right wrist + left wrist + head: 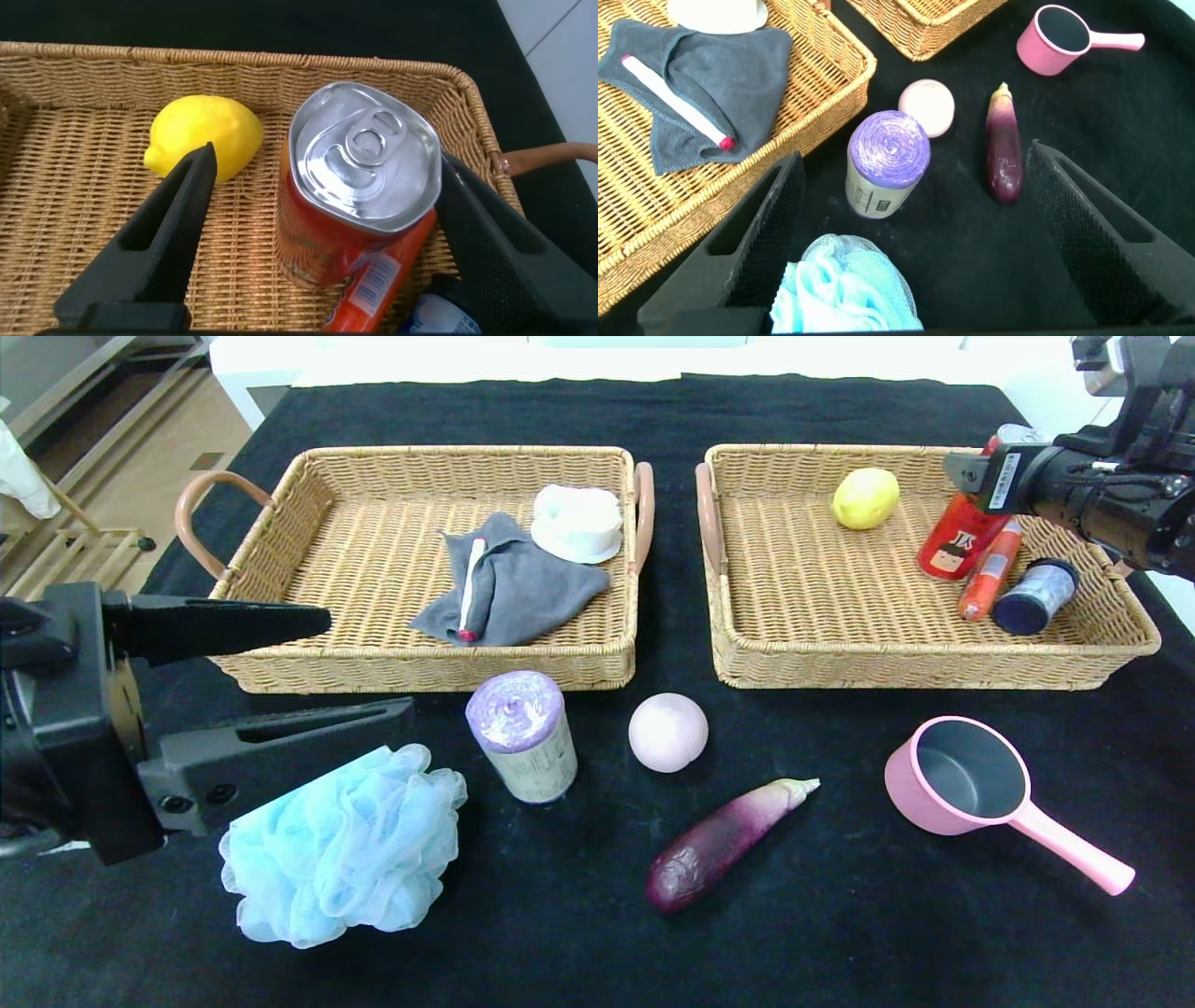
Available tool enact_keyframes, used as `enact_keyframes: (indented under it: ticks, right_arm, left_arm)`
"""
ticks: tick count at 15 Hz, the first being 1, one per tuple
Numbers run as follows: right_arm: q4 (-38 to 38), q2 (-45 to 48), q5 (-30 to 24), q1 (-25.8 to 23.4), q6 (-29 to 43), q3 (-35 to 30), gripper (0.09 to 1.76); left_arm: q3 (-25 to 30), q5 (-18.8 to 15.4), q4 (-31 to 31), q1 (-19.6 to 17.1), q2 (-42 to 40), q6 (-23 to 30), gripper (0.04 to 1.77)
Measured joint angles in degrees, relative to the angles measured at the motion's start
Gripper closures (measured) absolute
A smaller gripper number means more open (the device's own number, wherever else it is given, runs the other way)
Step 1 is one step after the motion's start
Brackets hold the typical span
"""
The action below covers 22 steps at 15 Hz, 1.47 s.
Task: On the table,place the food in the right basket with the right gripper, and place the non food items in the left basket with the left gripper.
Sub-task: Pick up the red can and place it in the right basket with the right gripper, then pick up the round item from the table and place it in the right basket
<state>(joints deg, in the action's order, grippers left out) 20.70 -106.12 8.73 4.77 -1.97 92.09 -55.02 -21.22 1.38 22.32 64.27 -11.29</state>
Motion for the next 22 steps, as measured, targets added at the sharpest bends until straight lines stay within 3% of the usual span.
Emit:
enact_keyframes:
  ticks: [5,11,16,22]
  right_arm:
    - [-4.19,5.21,0.00,1.07,-0.20,-4.08,0.19]
    - [-20.97,14.03,0.06,3.63,1.07,-7.94,0.16]
    - [-32.57,19.30,0.11,9.14,3.43,-7.96,0.15]
    - [-34.41,20.24,0.77,18.32,4.51,-8.19,0.15]
  left_arm:
    - [0.00,0.00,0.00,-0.02,0.00,0.00,0.09]
    - [0.00,0.04,0.00,-0.02,-0.44,-0.01,0.09]
    - [0.09,0.00,0.00,0.00,-0.62,-0.09,0.09]
    - [0.24,0.09,-0.09,-0.02,-0.96,-0.06,0.09]
